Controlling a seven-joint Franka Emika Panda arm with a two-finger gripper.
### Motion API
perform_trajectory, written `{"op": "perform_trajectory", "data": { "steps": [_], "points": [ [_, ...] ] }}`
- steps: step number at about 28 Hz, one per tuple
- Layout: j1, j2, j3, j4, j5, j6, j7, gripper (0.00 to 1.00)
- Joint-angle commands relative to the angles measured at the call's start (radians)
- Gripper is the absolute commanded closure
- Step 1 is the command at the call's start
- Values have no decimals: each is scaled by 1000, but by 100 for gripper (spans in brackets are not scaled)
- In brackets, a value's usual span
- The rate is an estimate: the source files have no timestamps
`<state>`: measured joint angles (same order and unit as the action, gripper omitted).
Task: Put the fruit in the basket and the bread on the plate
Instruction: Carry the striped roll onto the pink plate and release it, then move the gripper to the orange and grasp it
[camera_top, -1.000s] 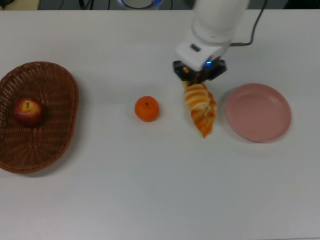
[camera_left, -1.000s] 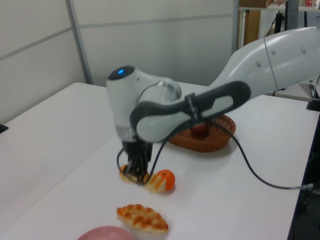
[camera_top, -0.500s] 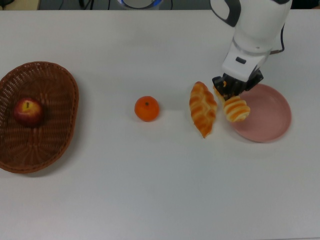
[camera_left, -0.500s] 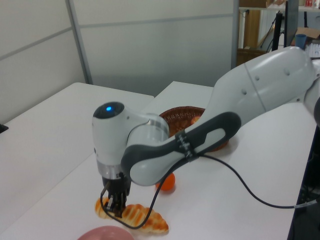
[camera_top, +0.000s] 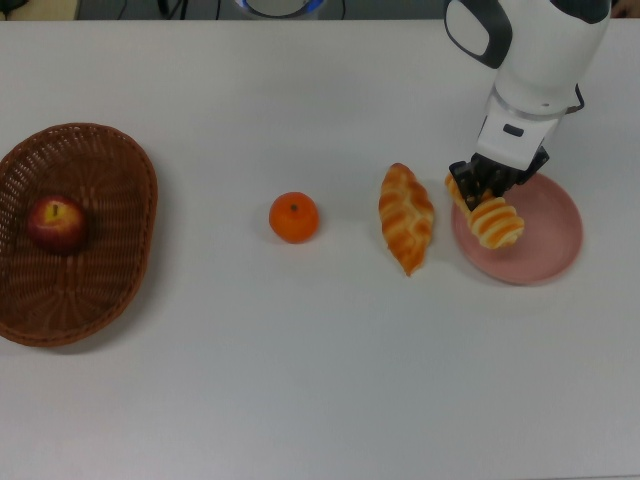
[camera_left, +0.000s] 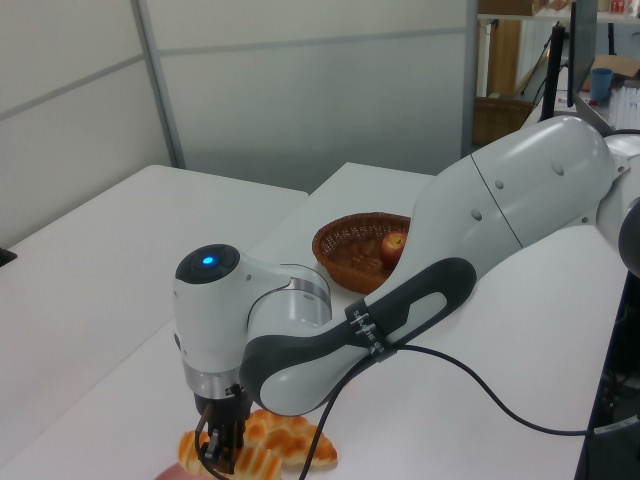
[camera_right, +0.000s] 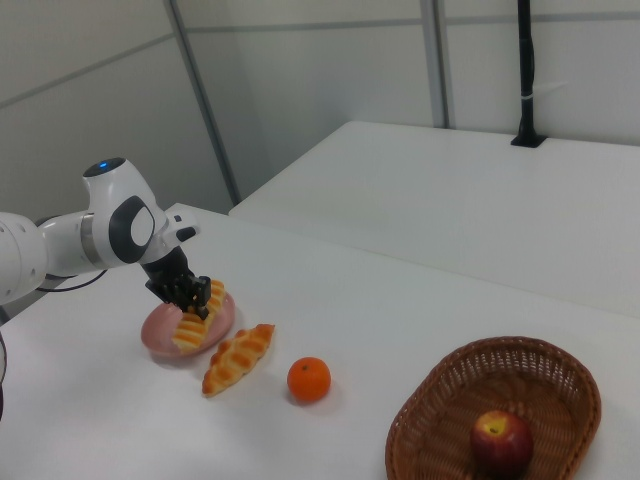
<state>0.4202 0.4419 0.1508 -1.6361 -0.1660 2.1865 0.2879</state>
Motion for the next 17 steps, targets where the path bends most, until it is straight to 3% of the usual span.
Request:
{"op": "perform_trajectory", "data": {
  "steps": [1, 11, 15, 17],
  "points": [
    [11, -5, -14, -1, -12, 4, 43, 0],
    [-7, -55, -34, -1, -4, -28, 48, 0],
    [-27, -77, -69, -1, -10, -100, 47, 0],
    [-29, -88, -112, -1, -12, -149, 45, 0]
  ]
}}
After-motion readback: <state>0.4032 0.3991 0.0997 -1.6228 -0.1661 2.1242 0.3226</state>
